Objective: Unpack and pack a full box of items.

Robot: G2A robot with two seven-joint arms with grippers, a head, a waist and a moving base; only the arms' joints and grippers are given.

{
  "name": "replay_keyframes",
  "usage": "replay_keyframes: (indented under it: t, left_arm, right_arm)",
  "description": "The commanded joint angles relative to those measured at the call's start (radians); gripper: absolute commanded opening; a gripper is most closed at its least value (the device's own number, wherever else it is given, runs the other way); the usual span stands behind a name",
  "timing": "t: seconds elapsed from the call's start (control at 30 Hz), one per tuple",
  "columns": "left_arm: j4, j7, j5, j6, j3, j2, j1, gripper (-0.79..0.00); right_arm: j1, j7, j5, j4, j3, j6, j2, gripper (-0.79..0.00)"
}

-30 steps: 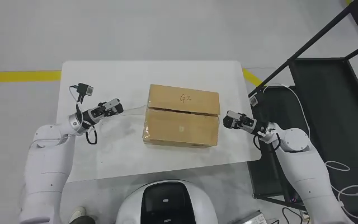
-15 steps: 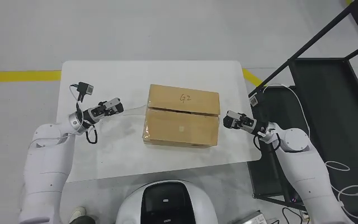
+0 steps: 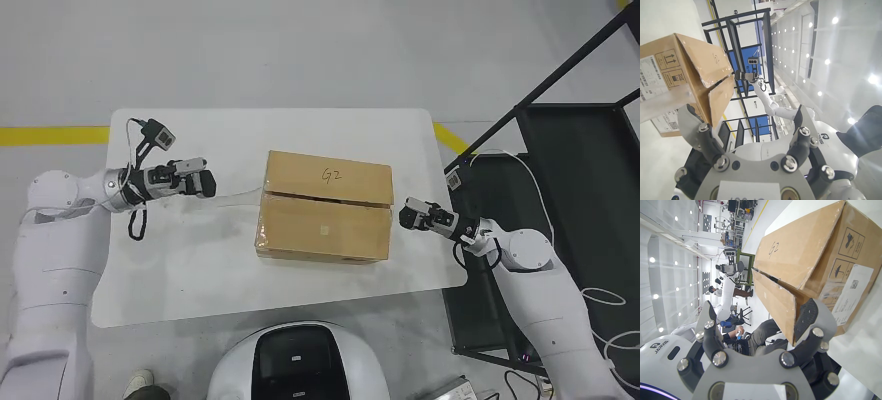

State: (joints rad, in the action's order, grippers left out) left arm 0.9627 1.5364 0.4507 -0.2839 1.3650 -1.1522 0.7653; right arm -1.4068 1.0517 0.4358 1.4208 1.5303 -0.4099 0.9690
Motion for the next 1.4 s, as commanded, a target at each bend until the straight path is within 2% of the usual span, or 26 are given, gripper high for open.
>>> replay_keyframes:
  t: [0.0, 0.17, 0.33, 0.6, 1.03, 1.27, 1.37]
  left_arm:
    - [-0.055, 0.0, -0.002, 0.0, -0.046, 0.003, -0.041, 0.0]
    - [-0.173, -0.044, 0.005, -0.044, -0.121, -0.004, -0.105, 0.0]
    - [-0.216, -0.105, 0.062, -0.105, -0.19, -0.021, -0.131, 0.0]
    - [-0.224, -0.116, 0.092, -0.116, -0.193, -0.024, -0.131, 0.0]
    - [-0.224, -0.116, 0.092, -0.116, -0.193, -0.024, -0.131, 0.0]
    - [-0.224, -0.116, 0.092, -0.116, -0.193, -0.024, -0.131, 0.0]
    - [-0.224, -0.116, 0.092, -0.116, -0.193, -0.024, -0.131, 0.0]
  right_arm:
    - [0.0, 0.0, 0.0, 0.0, 0.0, 0.0, 0.0, 0.0]
    - [0.0, 0.0, 0.0, 0.0, 0.0, 0.0, 0.0, 0.0]
    - [0.0, 0.0, 0.0, 0.0, 0.0, 0.0, 0.0, 0.0]
    - [-0.006, -0.015, -0.042, 0.009, -0.011, -0.003, 0.0, 0.0]
    - [0.045, 0.014, -0.064, -0.042, -0.114, -0.047, 0.013, 0.0]
    - [0.066, 0.074, -0.007, -0.062, -0.119, -0.065, 0.013, 0.0]
    - [0.063, 0.138, 0.049, -0.072, -0.093, -0.067, 0.007, 0.0]
